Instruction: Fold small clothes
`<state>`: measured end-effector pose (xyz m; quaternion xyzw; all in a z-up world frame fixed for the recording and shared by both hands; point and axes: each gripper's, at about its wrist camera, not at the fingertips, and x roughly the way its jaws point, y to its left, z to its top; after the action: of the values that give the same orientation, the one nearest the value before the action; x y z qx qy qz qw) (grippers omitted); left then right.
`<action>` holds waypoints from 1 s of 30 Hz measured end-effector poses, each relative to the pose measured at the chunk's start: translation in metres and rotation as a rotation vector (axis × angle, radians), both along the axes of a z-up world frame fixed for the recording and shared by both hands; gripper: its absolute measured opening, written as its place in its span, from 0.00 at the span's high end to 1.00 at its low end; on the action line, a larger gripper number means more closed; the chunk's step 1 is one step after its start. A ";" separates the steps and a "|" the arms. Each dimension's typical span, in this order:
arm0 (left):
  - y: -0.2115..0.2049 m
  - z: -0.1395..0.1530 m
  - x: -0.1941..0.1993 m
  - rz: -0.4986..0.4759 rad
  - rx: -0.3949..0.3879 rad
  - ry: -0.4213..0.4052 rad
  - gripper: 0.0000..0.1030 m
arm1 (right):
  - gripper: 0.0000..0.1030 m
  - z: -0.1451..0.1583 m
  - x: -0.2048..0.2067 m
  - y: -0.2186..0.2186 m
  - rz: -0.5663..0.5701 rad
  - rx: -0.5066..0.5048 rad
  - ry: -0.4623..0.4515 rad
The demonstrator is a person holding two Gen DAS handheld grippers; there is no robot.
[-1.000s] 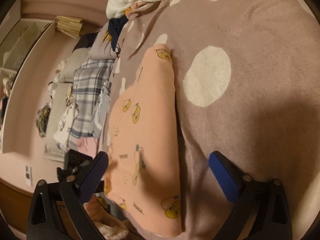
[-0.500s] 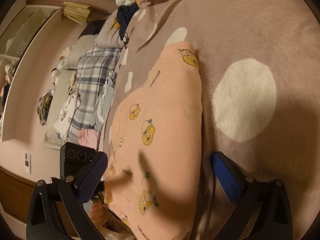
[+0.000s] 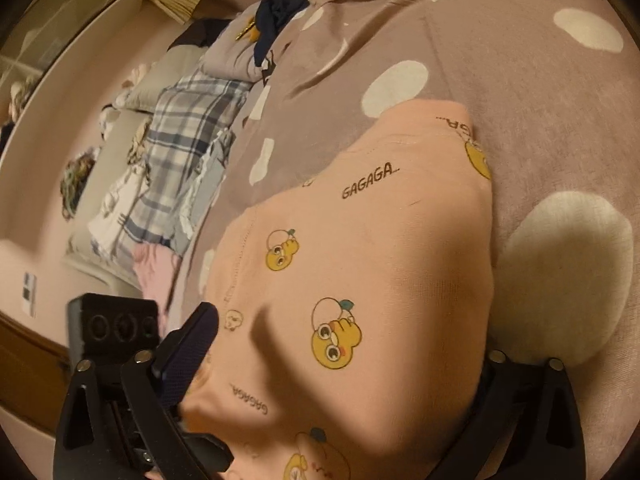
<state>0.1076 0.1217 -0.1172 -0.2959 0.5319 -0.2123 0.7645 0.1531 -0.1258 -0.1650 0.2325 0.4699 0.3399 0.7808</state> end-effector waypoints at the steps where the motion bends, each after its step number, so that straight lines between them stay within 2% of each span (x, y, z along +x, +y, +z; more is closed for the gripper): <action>1: 0.002 0.000 -0.003 0.016 0.037 0.001 0.40 | 0.17 0.000 0.000 -0.003 -0.008 -0.010 -0.005; 2: 0.003 0.000 -0.004 0.035 0.077 0.001 0.49 | 0.32 -0.001 0.000 -0.005 -0.016 -0.022 -0.009; 3: 0.003 0.000 -0.004 0.046 0.095 -0.005 0.51 | 0.48 -0.003 0.001 -0.011 -0.029 -0.031 -0.007; 4: 0.003 0.000 -0.003 0.053 0.102 -0.008 0.57 | 0.55 -0.005 0.003 -0.017 -0.043 -0.027 0.005; 5: 0.004 -0.001 -0.003 0.070 0.106 -0.008 0.60 | 0.67 -0.010 0.005 -0.026 -0.054 -0.006 0.025; 6: 0.004 -0.001 -0.003 0.091 0.110 -0.006 0.60 | 0.75 -0.014 0.006 -0.032 -0.060 0.017 0.040; 8: 0.002 0.001 -0.005 0.109 0.145 -0.015 0.63 | 0.78 -0.017 0.004 -0.034 -0.063 0.044 0.036; 13: -0.011 0.012 -0.010 0.145 0.240 -0.077 0.72 | 0.80 -0.004 -0.006 -0.024 -0.094 -0.008 -0.041; 20: -0.002 0.024 -0.014 0.137 0.190 -0.094 0.74 | 0.81 0.016 -0.012 -0.020 -0.110 -0.020 -0.052; 22: -0.009 0.034 -0.017 0.125 0.213 -0.125 0.74 | 0.81 0.020 -0.014 -0.022 -0.119 -0.003 -0.045; 24: -0.012 0.043 -0.024 0.131 0.190 -0.146 0.74 | 0.81 0.030 -0.020 -0.025 -0.119 0.014 -0.062; 30: -0.036 0.076 -0.050 0.092 0.151 -0.262 0.74 | 0.81 0.071 -0.051 -0.043 -0.161 -0.058 -0.151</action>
<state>0.0579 0.0854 -0.0412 -0.2313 0.4280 -0.1732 0.8563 0.1022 -0.1687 -0.0940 0.2204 0.3992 0.2791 0.8451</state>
